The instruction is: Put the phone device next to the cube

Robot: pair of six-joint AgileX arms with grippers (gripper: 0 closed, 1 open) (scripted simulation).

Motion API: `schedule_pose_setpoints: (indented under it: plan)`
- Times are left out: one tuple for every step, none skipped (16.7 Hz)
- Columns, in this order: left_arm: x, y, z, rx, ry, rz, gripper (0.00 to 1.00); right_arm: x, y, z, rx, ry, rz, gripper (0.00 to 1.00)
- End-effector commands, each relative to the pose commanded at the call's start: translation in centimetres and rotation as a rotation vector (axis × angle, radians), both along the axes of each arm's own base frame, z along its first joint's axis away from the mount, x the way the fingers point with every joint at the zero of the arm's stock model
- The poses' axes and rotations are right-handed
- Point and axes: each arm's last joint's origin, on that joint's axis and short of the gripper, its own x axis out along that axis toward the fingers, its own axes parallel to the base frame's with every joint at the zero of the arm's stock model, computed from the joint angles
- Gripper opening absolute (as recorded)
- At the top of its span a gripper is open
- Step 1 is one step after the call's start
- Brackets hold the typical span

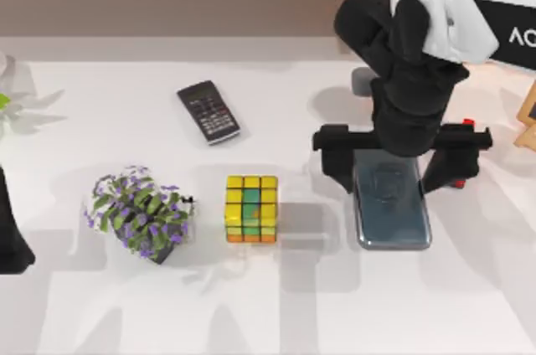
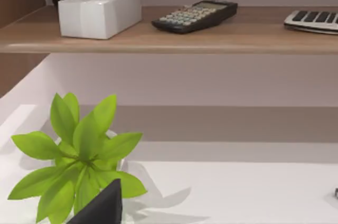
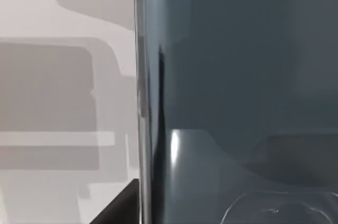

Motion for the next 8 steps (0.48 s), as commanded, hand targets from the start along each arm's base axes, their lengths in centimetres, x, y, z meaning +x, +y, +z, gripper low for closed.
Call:
schedule_pose_setpoints:
  plan:
    - [0.0,0.0,0.0,0.0,0.0,0.0,1.0,-0.1,0.34,-0.08,-0.004,-0.004,0.0,0.0]
    - [0.0,0.0,0.0,0.0,0.0,0.0,1.0,-0.14,0.46,-0.11,-0.006,-0.006,-0.001,0.0]
    - [0.0,0.0,0.0,0.0,0.0,0.0,1.0,-0.14,0.46,-0.11,-0.006,-0.006,-0.001,0.0]
    - [0.0,0.0,0.0,0.0,0.0,0.0,1.0,-0.14,0.46,-0.11,-0.006,-0.006,-0.001,0.0]
    - [0.0,0.0,0.0,0.0,0.0,0.0,1.0,-0.14,0.46,-0.11,-0.006,-0.006,-0.001,0.0]
    - [0.0,0.0,0.0,0.0,0.0,0.0,1.0,-0.14,0.28,-0.06,-0.004,-0.004,-0.005,0.0]
    - [0.0,0.0,0.0,0.0,0.0,0.0,1.0,-0.14,0.28,-0.06,-0.004,-0.004,-0.005,0.0]
    - [0.0,0.0,0.0,0.0,0.0,0.0,1.0,-0.14,0.28,-0.03,-0.004,-0.005,-0.006,0.0]
